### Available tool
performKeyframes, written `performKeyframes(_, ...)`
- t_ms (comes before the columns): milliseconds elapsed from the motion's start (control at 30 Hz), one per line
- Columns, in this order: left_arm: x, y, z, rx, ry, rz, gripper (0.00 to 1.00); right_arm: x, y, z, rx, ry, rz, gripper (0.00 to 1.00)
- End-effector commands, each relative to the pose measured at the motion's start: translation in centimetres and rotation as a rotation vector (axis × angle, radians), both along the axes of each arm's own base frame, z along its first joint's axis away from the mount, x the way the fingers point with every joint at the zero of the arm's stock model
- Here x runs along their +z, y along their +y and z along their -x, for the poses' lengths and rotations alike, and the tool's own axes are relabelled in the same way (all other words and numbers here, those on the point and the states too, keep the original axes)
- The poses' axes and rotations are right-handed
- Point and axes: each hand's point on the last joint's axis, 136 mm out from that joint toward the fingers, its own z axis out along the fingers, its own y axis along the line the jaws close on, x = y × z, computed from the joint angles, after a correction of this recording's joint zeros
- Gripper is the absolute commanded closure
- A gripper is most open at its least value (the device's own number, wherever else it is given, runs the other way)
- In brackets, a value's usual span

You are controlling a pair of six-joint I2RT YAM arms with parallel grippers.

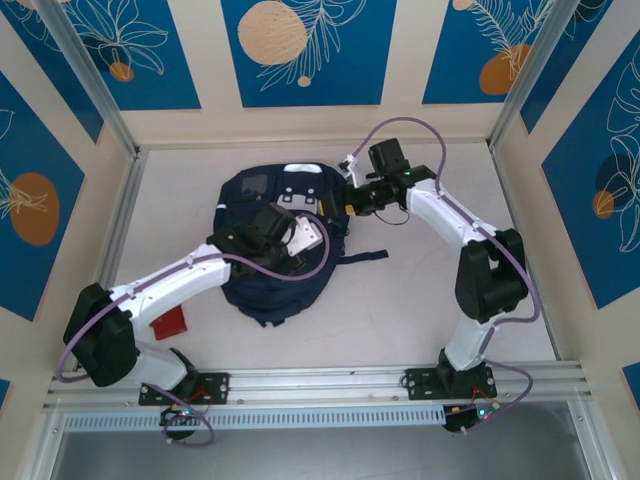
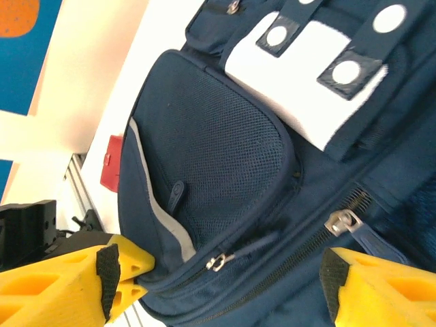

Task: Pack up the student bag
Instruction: Unzip the student bag at the center of the table.

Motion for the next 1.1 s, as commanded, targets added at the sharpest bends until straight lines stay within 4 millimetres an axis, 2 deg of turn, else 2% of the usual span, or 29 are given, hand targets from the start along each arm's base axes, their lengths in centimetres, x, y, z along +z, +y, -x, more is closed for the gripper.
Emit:
performKeyframes(0,0.7,0.6,0.2,0.040,0.004,0.043,1.00,-0.3,2.2,0.0,0.065,0.038,-0.068,0.20)
performKeyframes(100,0.6,0.8,-0.1,0.056,-0.008,0.042,1.00,-1.0,3.4,0.0,0.091,0.064,-0.073,0.22)
performKeyframes(233,0.9,0.7,-0.6,0.078,-0.026,0.053,1.00,-2.4,3.8,0.5,0.106,0.108,-0.058,0.24)
performKeyframes(400,1.3,0.4,-1.0,0.084,-0.043,0.079,1.00,-3.4,3.8,2.4,0.147,0.161,-0.069,0.20)
performKeyframes(533,1.2,0.4,-1.3,0.092,-0.046,0.073,1.00,-3.1,4.1,4.3,0.205,0.199,-0.098,0.18)
performKeyframes(733,1.1,0.8,-1.7,0.121,-0.062,0.057,1.00,-2.7,2.8,7.0,0.212,0.213,-0.097,0.21)
performKeyframes(900,1.0,0.5,-1.5,0.105,-0.047,0.066,1.00,-2.9,2.1,8.5,0.227,0.203,-0.094,0.37)
performKeyframes(1000,1.0,0.1,-1.3,0.089,-0.038,0.079,1.00,-3.7,2.0,7.8,0.208,0.192,-0.054,0.49)
performKeyframes(1067,1.1,0.0,-1.2,0.080,-0.034,0.083,1.00,-4.2,1.9,6.9,0.184,0.169,-0.015,0.53)
